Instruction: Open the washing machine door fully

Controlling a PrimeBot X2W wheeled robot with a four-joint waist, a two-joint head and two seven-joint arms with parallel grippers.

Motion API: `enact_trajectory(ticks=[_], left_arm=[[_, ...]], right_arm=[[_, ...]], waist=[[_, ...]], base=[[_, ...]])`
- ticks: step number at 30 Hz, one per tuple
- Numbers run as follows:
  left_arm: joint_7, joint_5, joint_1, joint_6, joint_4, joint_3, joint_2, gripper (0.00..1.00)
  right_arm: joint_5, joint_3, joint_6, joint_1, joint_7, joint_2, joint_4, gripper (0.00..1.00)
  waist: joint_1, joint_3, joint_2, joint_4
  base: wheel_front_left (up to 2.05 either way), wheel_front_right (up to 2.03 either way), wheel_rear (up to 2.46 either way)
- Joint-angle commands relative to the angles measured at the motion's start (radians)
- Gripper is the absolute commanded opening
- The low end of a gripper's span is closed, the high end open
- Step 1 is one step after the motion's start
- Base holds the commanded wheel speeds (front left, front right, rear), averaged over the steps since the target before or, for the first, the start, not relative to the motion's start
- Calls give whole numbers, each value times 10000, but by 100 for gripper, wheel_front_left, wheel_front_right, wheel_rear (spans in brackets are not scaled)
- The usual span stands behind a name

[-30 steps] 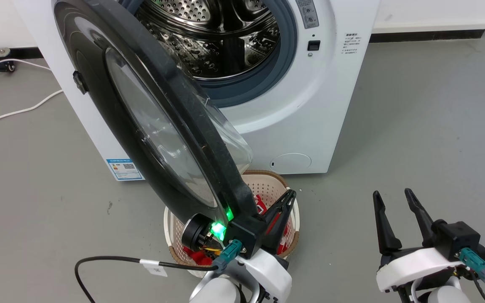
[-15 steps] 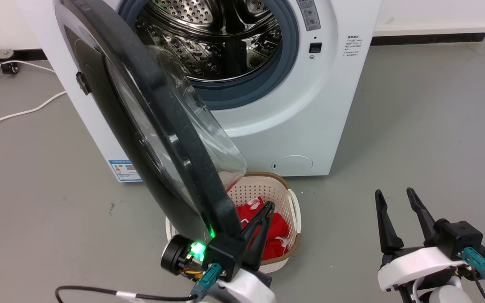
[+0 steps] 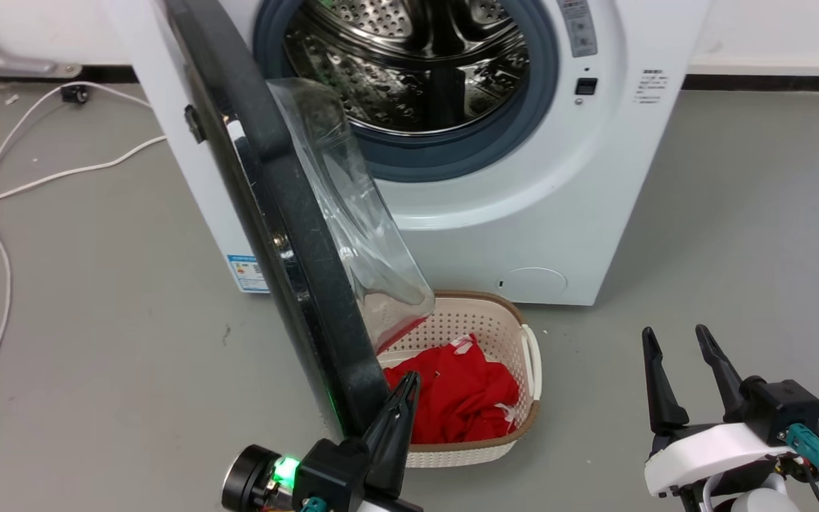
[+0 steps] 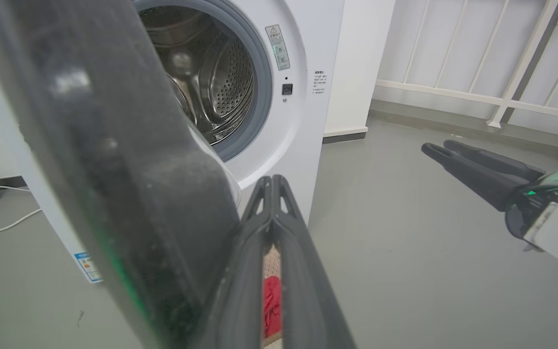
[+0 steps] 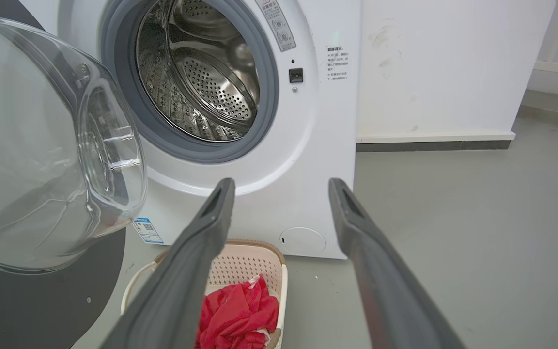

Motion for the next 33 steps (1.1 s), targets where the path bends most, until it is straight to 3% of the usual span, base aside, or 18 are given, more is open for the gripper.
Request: enact_trajectory(ticks=[1, 21, 33], left_arm=[[96, -14, 206, 165, -78, 154, 201, 0], [4, -118, 720, 913, -1096, 1143, 874, 0], [-574, -973, 466, 1199, -48, 3031, 1588, 0]], right_arm=[[-19, -16, -7, 75, -15, 23, -2, 100], [-40, -430, -7, 253, -15, 17, -475, 100], [-199, -404, -7, -32, -17, 16, -422, 100]], waist=[[0, 44, 0, 275], [0, 187, 0, 3084], [0, 402, 0, 3328]], base=[[0, 0, 0], [0, 0, 0], [0, 0, 0]])
